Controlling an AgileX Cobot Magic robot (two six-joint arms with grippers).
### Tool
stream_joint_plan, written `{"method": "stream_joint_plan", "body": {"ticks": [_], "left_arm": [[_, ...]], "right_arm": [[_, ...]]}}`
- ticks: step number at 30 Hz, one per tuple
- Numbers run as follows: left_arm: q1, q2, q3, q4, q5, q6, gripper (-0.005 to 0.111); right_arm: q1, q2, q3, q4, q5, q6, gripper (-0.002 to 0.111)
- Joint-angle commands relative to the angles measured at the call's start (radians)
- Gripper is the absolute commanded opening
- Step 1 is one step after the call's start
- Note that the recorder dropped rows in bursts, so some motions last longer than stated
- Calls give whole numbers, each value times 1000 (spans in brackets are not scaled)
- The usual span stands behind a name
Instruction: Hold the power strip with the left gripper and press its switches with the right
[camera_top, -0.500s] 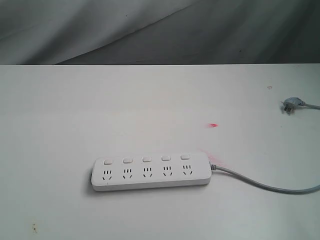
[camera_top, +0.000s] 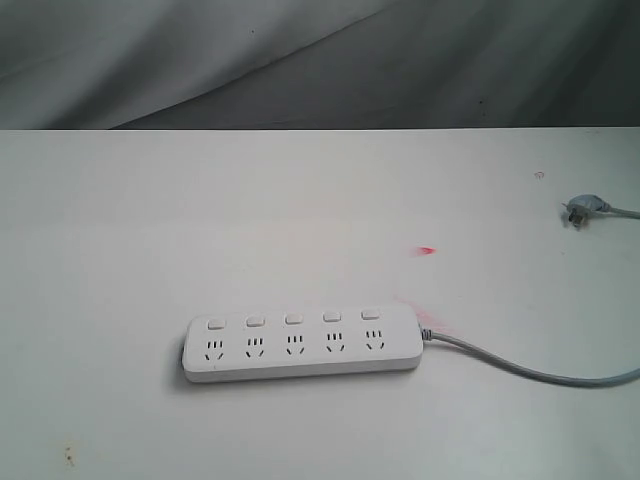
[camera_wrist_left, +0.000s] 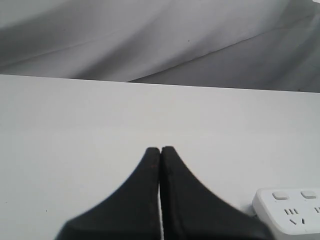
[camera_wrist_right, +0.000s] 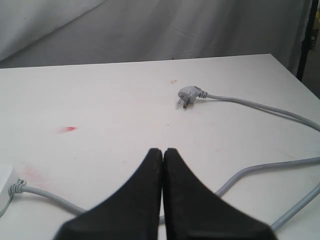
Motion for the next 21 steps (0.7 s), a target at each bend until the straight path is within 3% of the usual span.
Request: {"method": "stream_joint_plan", "body": {"ticks": [1, 13, 21], "left_arm": [[3, -3, 5, -1, -7, -2, 0], [3, -3, 5, -1, -9, 14, 0], [3, -3, 3, -143, -105, 21, 0]], "right_arm": [[-8, -6, 4, 1, -6, 5, 0], [-8, -6, 4, 1, -6, 5, 0], [-8, -6, 4, 1, -6, 5, 0]]}}
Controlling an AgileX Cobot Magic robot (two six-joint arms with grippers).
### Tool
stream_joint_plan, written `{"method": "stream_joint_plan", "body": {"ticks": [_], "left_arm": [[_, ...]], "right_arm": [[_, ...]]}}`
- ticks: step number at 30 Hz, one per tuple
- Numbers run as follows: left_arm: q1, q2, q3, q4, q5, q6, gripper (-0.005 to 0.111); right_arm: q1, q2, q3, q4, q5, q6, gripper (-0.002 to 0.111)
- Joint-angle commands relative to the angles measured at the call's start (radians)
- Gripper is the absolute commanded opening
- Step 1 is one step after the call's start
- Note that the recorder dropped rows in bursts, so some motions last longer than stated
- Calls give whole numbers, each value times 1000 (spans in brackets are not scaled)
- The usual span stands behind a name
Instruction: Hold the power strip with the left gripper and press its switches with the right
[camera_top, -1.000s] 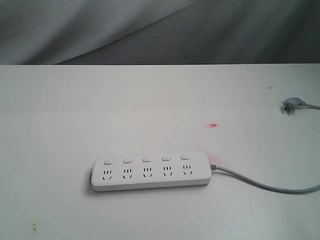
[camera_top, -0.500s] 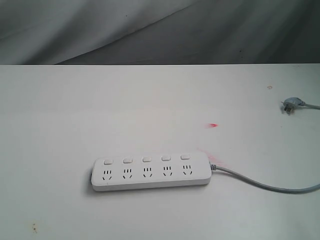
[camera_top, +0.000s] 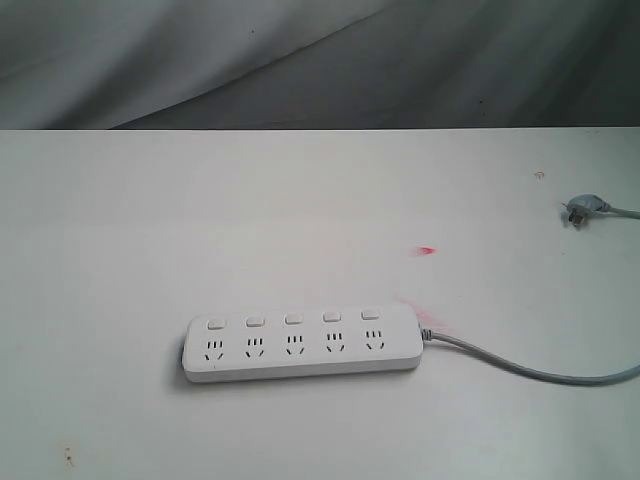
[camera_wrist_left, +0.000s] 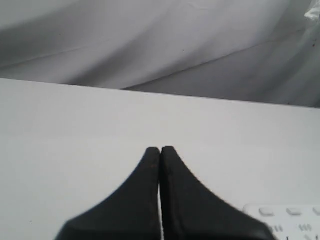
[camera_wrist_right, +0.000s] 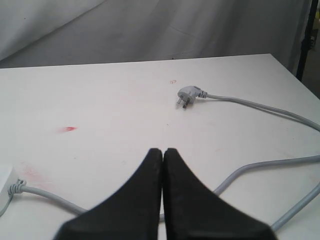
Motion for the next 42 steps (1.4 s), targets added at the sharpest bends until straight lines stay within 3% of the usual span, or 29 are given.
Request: {"method": "stream_joint_plan", "body": {"ticks": [1, 4, 10, 14, 18, 20, 26, 30, 32, 37, 42], "left_arm": [[3, -3, -14, -68, -57, 4, 0], [3, 34, -94, -59, -47, 10, 0], [3, 396, -461, -104, -47, 53, 0], [3, 755, -747, -262, 31, 284, 0], [3, 933, -925, -457, 177, 709, 0], [25, 963, -952, -518, 213, 839, 0], [220, 1059, -952, -861, 287, 1242, 0], [385, 1147, -952, -1097, 540, 1639, 0], [455, 1203, -952, -1150, 681, 1751, 0], [575, 1333, -952, -1170, 994, 1906, 0], [588, 1415, -948, -1156, 994, 1917, 0]], "right_arm": [[-8, -6, 4, 1, -6, 5, 0], [-8, -6, 4, 1, -6, 5, 0], [-8, -6, 4, 1, -6, 5, 0], [-8, -6, 4, 1, -6, 5, 0], [-8, -6, 4, 1, -6, 5, 0], [-8, -6, 4, 1, -6, 5, 0], [-8, -6, 4, 1, -6, 5, 0], [-8, -6, 4, 1, -6, 5, 0], [-8, -6, 4, 1, -6, 5, 0], [-8, -6, 4, 1, -6, 5, 0], [-8, -6, 4, 1, -6, 5, 0]]}}
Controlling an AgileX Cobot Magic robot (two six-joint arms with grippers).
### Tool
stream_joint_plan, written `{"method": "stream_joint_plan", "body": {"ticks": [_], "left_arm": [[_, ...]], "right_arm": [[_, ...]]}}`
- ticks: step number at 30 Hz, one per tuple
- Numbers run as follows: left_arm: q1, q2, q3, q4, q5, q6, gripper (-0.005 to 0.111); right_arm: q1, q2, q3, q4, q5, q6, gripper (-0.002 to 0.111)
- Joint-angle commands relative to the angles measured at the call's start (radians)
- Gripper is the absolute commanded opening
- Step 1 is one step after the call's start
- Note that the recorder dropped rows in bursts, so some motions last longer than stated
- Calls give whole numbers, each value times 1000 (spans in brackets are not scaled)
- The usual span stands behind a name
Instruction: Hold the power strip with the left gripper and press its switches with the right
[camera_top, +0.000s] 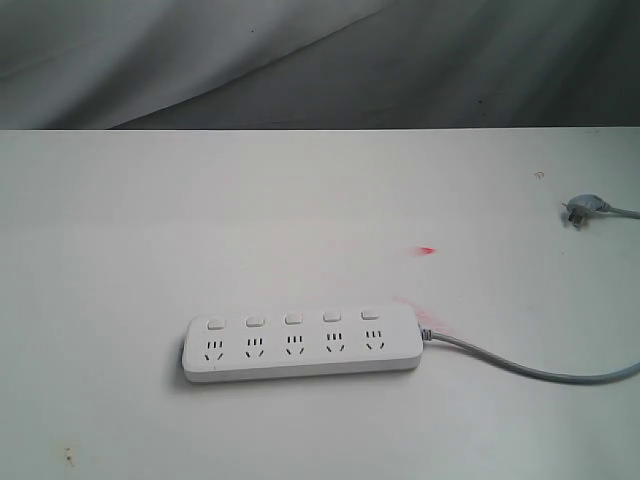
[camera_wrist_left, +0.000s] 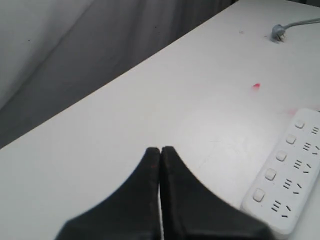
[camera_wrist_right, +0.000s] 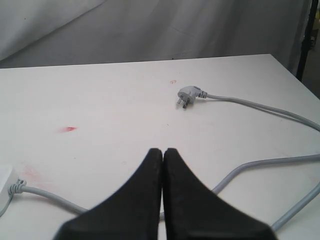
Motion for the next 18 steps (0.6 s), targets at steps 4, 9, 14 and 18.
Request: {"method": "stream_joint_plan", "body": {"ticks": [4, 9, 14, 18], "left_arm": [[8, 66, 1, -7, 29, -36, 0], [8, 62, 1, 2, 29, -56, 0], [8, 62, 1, 47, 29, -113, 0], [8, 62, 1, 41, 29, -113, 0]], "right_arm": [[-8, -6, 4, 1, -6, 5, 0], [-8, -6, 4, 1, -6, 5, 0], [-8, -6, 4, 1, -6, 5, 0], [-8, -6, 4, 1, -6, 5, 0]]}}
